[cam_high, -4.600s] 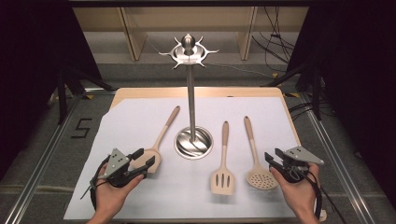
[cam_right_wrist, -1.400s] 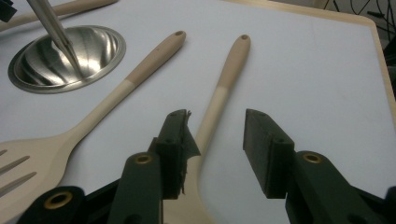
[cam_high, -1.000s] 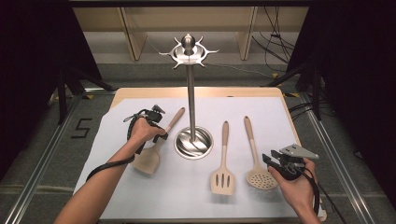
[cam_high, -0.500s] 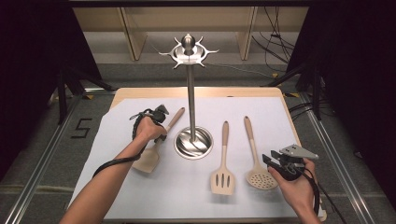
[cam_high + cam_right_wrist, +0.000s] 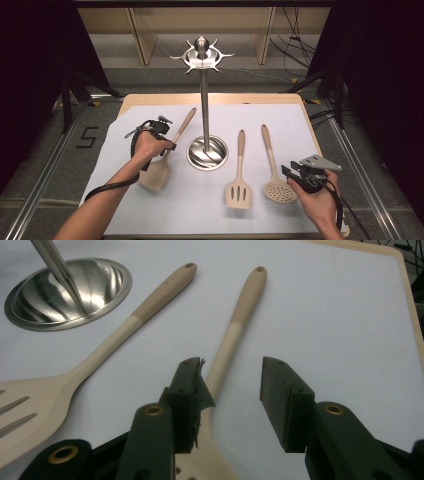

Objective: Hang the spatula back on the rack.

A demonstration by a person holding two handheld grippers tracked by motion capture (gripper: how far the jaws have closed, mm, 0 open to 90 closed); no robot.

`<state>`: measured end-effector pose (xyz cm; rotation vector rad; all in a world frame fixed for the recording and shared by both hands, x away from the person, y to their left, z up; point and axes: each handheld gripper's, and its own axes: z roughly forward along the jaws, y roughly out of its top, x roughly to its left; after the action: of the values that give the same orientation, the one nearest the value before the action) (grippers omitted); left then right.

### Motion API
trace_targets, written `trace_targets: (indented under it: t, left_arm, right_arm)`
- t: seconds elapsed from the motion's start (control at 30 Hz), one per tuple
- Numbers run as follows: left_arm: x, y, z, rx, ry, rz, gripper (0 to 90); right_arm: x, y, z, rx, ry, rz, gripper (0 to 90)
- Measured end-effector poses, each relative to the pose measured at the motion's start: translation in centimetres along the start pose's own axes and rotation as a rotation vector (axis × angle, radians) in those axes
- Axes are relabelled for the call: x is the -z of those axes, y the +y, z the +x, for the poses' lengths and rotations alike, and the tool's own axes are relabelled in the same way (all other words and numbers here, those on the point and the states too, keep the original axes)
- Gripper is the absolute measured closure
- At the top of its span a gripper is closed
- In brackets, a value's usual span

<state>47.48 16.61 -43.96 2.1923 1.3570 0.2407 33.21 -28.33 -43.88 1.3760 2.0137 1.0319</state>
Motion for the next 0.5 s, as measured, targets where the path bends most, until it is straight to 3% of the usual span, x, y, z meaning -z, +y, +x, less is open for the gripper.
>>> trace_targets:
  t: [0.07,0.23,0.3,0.4,0.47,0.5]
  left_arm:
    - [1.0,-0.6,-0.2,-0.015,-0.006,-0.025,78.3]
    - [3.6,-3.2,-0.7,-0.038,-0.011,-0.172,78.3]
    - [3.9,-3.6,-0.8,-0.033,0.003,-0.196,78.3]
    - [5.3,-4.8,-0.8,-0.072,0.004,-0.217,78.3]
    - [5.9,-5.4,-1.2,-0.032,-0.001,-0.282,78.3]
    - [6.3,-5.6,-1.4,-0.041,-0.006,-0.290,78.3]
  right_arm:
    - [0.0,0.0,0.0,0.001,0.000,-0.001,60.6]
    - [0.0,0.0,0.0,0.004,-0.007,-0.015,60.6]
    - [0.0,0.0,0.1,0.000,-0.008,-0.014,60.6]
    - [0.0,0.0,0.1,0.002,-0.010,-0.015,60.6]
    - [0.0,0.0,0.2,-0.004,-0.003,-0.009,60.6]
    - [0.0,0.0,0.2,-0.004,-0.003,-0.010,60.6]
